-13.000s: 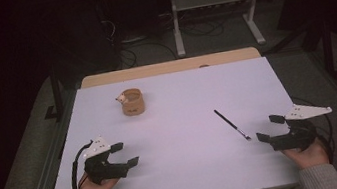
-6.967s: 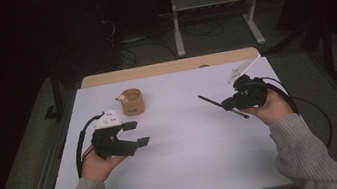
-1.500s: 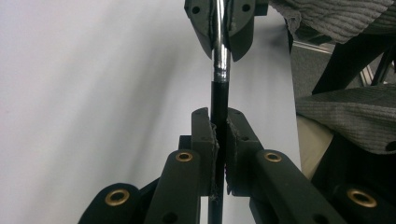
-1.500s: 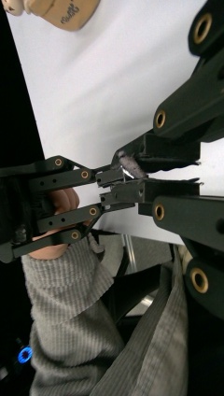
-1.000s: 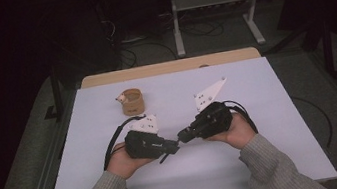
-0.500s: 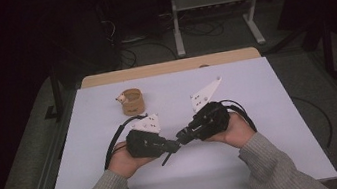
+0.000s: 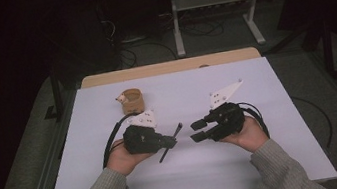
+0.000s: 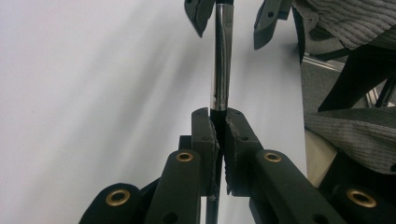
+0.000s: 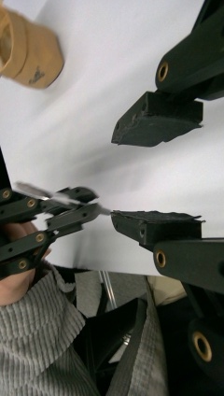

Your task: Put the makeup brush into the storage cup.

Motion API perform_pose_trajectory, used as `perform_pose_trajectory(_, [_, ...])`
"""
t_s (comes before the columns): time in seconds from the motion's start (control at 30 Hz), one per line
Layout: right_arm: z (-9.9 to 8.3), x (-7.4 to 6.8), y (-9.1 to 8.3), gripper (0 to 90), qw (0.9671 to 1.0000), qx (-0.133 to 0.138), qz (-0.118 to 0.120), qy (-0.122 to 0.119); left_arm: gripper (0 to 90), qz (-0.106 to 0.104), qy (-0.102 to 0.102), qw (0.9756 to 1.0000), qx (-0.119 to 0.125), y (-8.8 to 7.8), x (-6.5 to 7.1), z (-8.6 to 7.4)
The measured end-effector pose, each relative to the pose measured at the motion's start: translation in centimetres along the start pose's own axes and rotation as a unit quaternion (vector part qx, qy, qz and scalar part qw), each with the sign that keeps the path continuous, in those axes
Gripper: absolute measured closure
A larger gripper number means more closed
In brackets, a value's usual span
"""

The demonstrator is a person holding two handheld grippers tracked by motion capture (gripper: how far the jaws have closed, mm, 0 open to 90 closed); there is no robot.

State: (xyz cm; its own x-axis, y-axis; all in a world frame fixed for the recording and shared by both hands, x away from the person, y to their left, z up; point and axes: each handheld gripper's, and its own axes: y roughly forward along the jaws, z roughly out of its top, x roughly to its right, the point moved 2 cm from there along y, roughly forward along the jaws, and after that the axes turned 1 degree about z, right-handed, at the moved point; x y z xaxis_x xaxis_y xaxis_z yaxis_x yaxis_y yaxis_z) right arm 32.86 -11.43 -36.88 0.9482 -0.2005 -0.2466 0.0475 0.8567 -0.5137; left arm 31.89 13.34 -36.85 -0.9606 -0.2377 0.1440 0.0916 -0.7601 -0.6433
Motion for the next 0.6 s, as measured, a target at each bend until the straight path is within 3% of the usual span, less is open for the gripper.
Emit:
perform_pose_trajectory(0.23, [-1.7,0.6,-0.9,50.7,0.9994,0.002,-0.031,0.018,84.0,0.006,-0.013,0.9999,0.005,-0.4,-0.7,0.0])
perform_pose_trajectory(0.6, [-3.5,1.0,-1.8,48.7,0.9978,-0.004,-0.057,0.034,84.0,0.019,-0.017,0.9997,0.003,-1.2,-1.5,0.3])
